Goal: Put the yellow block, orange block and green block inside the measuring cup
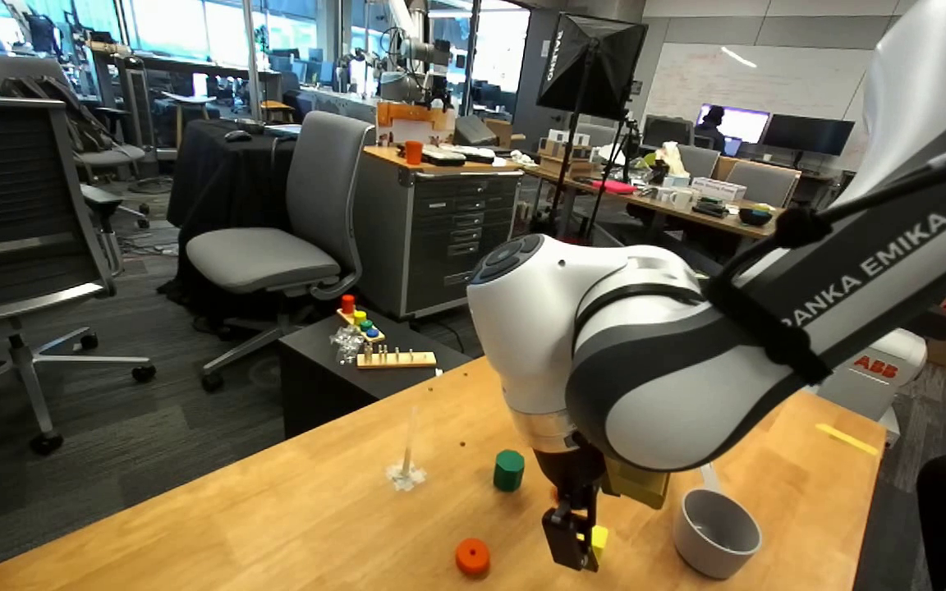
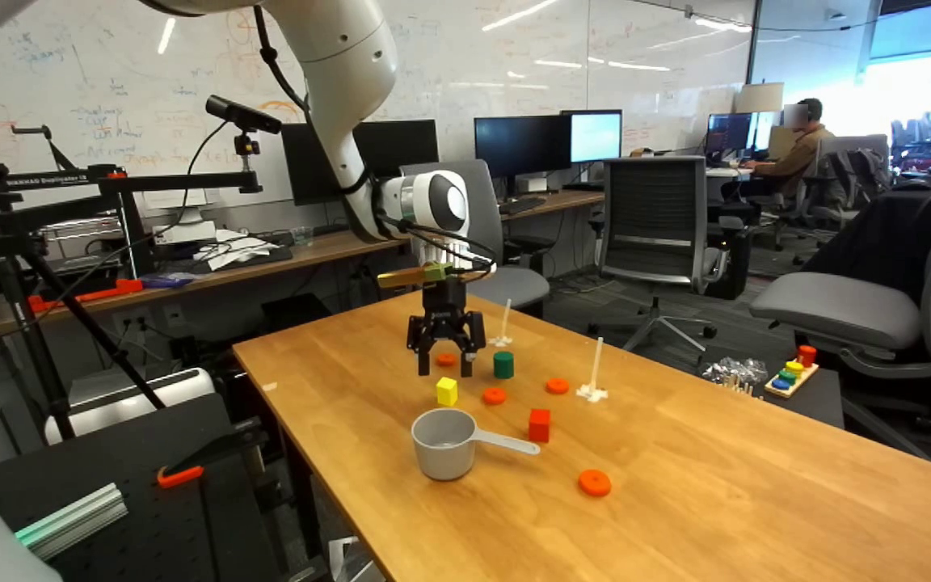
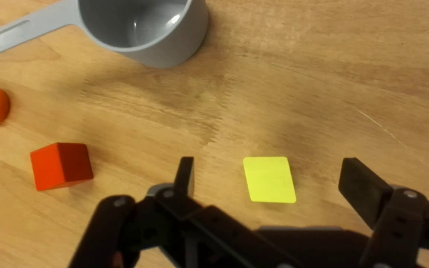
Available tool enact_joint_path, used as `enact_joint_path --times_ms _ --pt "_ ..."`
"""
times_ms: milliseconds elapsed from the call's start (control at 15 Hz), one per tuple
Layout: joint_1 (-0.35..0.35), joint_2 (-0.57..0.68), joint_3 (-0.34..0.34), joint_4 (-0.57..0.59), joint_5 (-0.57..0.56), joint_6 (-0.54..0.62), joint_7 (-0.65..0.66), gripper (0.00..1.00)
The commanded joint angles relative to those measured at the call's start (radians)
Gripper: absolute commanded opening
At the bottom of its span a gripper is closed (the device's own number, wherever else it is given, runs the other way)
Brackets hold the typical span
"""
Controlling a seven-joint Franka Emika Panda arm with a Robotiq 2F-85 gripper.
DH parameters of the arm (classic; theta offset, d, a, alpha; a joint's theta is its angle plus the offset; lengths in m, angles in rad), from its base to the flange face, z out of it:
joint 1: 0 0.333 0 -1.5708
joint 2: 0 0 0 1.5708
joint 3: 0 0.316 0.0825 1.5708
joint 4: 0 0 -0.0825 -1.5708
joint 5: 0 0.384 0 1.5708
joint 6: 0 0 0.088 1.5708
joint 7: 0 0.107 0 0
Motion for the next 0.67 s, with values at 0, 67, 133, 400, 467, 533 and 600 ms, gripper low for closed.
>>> enact_joint_path --times_ms 0,67,133,400,467,533,600 --pt "0.01 0.032 -0.003 0.027 0.011 0.018 -0.024 1.0" --pt "0.004 0.041 0.001 0.033 0.016 0.021 -0.039 1.0" --pt "-0.008 0.046 0.011 0.037 0.023 0.031 -0.069 1.0" --pt "-0.017 0.065 0.018 0.06 0.028 0.059 -0.128 0.74" --pt "-0.02 0.069 0.02 0.067 0.034 0.062 -0.142 0.66" --pt "-0.026 0.073 0.024 0.072 0.043 0.062 -0.157 0.59" --pt "-0.028 0.076 0.023 0.076 0.052 0.064 -0.16 0.49"
